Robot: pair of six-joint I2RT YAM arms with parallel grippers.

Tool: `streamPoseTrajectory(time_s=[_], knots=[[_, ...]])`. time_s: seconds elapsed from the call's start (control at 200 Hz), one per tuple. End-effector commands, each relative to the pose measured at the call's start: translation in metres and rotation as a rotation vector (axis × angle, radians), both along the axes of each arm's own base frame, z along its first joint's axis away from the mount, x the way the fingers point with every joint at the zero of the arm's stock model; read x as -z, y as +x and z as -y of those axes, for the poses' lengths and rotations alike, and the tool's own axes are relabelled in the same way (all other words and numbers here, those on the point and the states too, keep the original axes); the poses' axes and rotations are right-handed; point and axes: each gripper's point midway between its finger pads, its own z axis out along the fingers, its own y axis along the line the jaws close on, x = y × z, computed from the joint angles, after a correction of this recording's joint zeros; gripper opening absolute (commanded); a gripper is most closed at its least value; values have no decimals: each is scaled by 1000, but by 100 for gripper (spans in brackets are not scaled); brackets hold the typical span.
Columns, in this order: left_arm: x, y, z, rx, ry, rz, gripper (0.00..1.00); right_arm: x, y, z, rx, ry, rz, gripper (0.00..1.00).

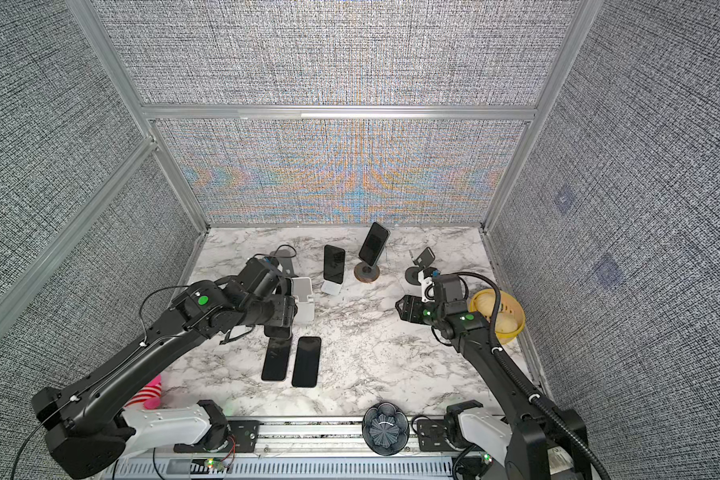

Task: Remove the phone from the phone stand
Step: 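Carry the teal-edged phone toward the robot and lower it near the other phones, then lower the teal-edged phone flat beside the black phone and open the left gripper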

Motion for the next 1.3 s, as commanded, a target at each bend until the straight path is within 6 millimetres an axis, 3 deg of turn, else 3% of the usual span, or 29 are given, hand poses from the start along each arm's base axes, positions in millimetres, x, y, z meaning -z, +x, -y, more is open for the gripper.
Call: streamPoseTrajectory(time_s=[0.0,0.515,0.795,1.295], knots=[[7,-4,16,-6,0,-14,55,-3,-3,-5,-21,25,9,72],[82,-24,93,19,-54,-93,47,-2,-14,-17,-96,48,-24,73],[118,-28,121,51,-28,-153,46,-2,-17,-18,-105,38,-31,73],[170,-34,115,-35,121,-245,47,0,-19,-13,-93,7,-31,73]])
